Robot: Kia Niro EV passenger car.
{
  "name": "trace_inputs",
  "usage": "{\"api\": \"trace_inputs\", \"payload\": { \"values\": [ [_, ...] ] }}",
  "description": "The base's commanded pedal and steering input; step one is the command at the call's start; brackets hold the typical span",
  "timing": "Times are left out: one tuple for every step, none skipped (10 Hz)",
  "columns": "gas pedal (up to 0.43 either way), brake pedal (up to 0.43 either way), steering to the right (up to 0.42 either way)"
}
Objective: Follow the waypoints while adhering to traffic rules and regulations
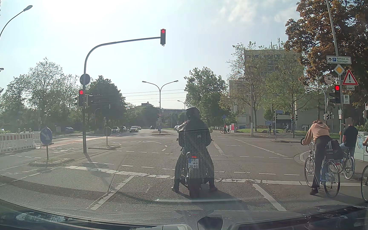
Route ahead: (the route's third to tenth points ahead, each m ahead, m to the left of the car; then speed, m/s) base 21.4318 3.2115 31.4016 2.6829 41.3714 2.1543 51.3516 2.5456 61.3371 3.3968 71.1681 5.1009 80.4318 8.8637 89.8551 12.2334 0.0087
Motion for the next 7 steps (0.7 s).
{"api": "trace_inputs", "payload": {
  "values": [
    [0.0, 0.232, 0.006],
    [0.0, 0.232, 0.005],
    [0.0, 0.232, 0.005],
    [0.0, 0.232, 0.006],
    [0.0, 0.232, 0.005],
    [0.0, 0.238, 0.005],
    [0.0, 0.232, 0.005]
  ]
}}
